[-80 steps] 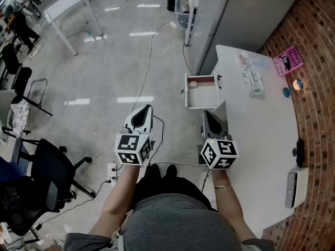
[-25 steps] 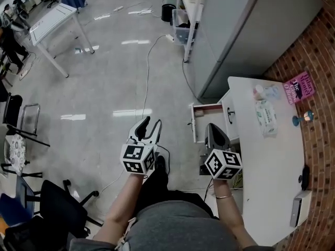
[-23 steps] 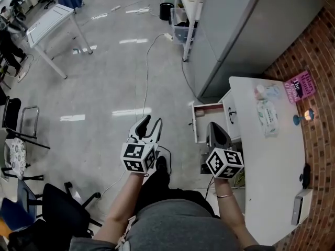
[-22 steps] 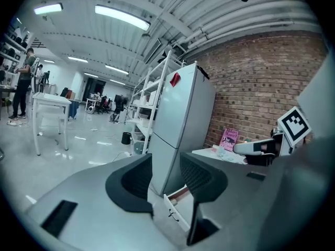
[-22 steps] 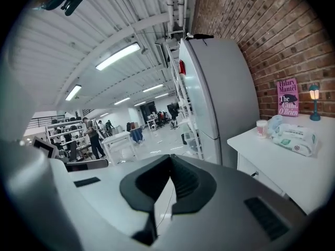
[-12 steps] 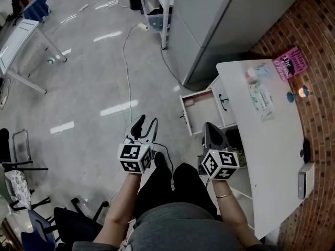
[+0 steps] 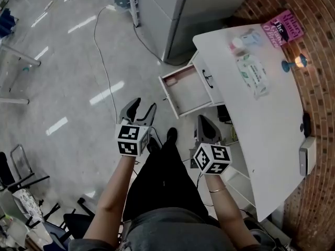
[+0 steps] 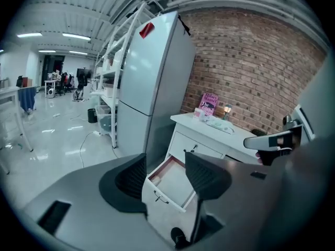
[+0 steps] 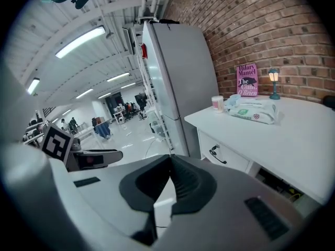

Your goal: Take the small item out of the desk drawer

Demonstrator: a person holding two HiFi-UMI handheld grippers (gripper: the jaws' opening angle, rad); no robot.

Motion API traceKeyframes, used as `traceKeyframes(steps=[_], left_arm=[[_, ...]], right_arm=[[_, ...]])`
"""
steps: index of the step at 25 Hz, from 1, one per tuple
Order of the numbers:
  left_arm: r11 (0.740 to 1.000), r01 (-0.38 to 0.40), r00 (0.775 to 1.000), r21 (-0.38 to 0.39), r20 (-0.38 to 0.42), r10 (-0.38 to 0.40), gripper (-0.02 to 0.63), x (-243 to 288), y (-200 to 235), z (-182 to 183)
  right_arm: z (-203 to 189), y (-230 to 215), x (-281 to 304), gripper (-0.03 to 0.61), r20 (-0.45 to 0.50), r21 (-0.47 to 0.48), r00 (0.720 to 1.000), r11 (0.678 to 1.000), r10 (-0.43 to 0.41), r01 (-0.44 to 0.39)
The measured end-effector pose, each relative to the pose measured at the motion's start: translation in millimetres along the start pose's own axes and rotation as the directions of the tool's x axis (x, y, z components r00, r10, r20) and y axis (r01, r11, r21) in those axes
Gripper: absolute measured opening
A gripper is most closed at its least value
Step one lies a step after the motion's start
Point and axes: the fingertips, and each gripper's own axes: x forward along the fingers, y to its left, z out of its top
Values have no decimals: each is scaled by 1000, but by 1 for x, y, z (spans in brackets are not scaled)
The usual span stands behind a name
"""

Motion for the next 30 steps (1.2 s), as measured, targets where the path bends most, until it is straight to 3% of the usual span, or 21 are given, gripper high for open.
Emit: traceKeyframes(steps=[12,27,30], left_arm=[[973,138,975,182,-197,-102,229,159,-26,-54],[927,157,929,340,-371,-21,230,277,6,-157],[904,170,917,392,-398,0,230,291,9,-170]], right_arm=[[-55,-49,62,6,-71,99,997,994,-39,46],[-149,-91,140,6,-148,96,989,995,-27,41],[-166,-99,145,6,-162,120,986,991,-34,54]])
